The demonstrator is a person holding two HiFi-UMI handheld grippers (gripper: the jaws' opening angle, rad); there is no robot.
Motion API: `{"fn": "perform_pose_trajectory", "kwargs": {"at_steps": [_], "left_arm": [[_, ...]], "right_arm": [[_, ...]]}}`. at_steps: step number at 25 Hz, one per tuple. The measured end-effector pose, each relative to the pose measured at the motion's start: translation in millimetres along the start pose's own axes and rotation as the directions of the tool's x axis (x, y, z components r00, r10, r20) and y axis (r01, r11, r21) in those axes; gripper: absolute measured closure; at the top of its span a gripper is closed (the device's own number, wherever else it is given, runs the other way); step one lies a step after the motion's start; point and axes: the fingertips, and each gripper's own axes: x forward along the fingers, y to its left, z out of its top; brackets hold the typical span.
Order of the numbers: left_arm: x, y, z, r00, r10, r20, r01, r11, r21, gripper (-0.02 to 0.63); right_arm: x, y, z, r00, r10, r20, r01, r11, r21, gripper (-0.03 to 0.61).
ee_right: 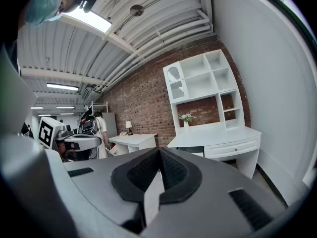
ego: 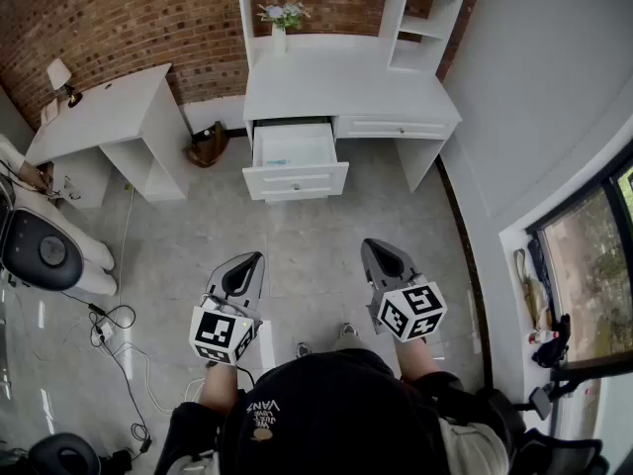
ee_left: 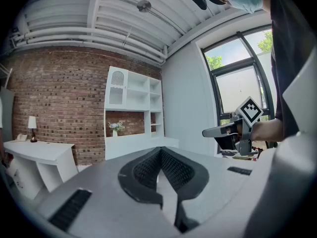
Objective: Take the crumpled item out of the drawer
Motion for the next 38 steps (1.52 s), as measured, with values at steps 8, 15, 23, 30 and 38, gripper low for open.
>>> {"fn": "perform_pose_trajectory", "kwargs": {"at_steps": [8,15,23,30,38], "left_arm": [[7.6,1.8,-4.3,0.999,-0.046,0.026,0.047,0.998,-0.038,0.604],[51.6,22.4,-18.4,0.998,-0.064,-0.019,0.063,0.996,-0.064,0.517],[126.1,69.2,-12.7,0.998,-0.029,-0.056,0.026,0.999,-0.046,0.492],[188.6,104.0,-9.2,0.997,0.03,-0.075,-0.034,0.998,-0.048,0.486],[233.9,126.8,-26.1,0.99,0.083,-0.115,-0.092,0.993,-0.073,0.486]], "right_arm": [[6.7,2.3,5.0,0.999,0.014,0.03,-0.013,1.0,-0.019,0.578],[48.7,-28.3,4.0,1.0,0.012,-0.005,-0.012,1.0,-0.022,0.457],[124.4,-85.6,12.6,0.998,0.043,-0.039,-0.043,0.999,-0.01,0.425],[180.9,-143.5,26.5,0.996,0.058,-0.071,-0.06,0.998,-0.023,0.423],[228.7,-185.9,32.5,0.992,0.084,-0.09,-0.085,0.996,-0.015,0.422]]}}
